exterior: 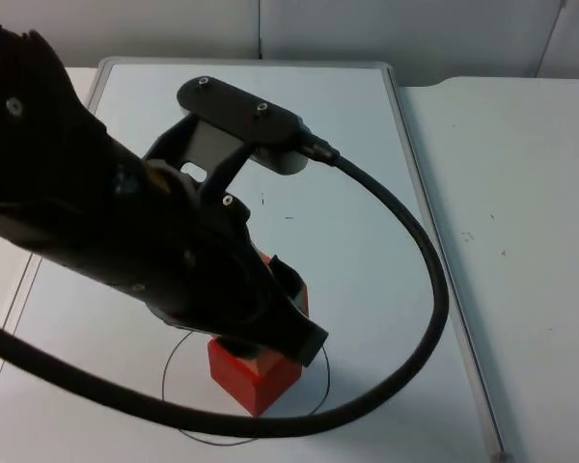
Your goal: Pick up one cube with the left hand and another cube with the right hand. First place the cube in the right hand at the target position, then stack the cube in the left hand on top.
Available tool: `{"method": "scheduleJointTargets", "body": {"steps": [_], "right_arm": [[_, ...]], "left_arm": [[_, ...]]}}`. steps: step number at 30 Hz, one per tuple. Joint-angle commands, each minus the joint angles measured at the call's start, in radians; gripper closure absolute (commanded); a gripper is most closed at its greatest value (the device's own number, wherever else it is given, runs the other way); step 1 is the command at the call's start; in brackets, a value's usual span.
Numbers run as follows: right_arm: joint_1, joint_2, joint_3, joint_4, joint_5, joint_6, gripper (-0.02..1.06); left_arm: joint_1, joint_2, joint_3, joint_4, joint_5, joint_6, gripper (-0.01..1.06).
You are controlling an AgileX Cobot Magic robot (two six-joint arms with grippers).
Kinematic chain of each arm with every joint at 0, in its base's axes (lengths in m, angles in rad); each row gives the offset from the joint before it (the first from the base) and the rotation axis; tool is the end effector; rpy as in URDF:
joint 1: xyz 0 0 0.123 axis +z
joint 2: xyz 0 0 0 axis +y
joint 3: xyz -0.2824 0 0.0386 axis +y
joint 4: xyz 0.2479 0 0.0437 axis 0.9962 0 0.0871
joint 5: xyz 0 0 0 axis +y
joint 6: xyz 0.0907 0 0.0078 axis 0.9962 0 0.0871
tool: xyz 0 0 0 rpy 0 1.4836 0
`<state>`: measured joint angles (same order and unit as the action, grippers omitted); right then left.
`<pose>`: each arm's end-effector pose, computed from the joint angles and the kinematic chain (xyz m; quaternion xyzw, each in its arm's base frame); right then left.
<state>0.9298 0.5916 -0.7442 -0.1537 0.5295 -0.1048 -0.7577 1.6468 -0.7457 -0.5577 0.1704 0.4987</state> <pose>0.0730 0.0860 0.3678 -0.4214 0.6800 0.1741 0.5742 0.2123 -0.2122 0.1602 0.3417 0.8893 -0.1580 0.2597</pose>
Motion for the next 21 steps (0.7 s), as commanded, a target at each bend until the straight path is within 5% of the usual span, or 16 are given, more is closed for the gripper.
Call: {"method": "scheduleJointTargets", "body": {"steps": [1,21], "right_arm": [[0.000,-0.008,0.006,-0.007,-0.022,-0.007,0.00],[0.000,-0.008,0.006,-0.005,-0.025,-0.007,0.00]], "left_arm": [[-0.002,0.004,0.002,-0.010,-0.022,-0.005,1.05],[-0.002,0.054,0.002,-0.010,-0.048,-0.005,1.05]]}}
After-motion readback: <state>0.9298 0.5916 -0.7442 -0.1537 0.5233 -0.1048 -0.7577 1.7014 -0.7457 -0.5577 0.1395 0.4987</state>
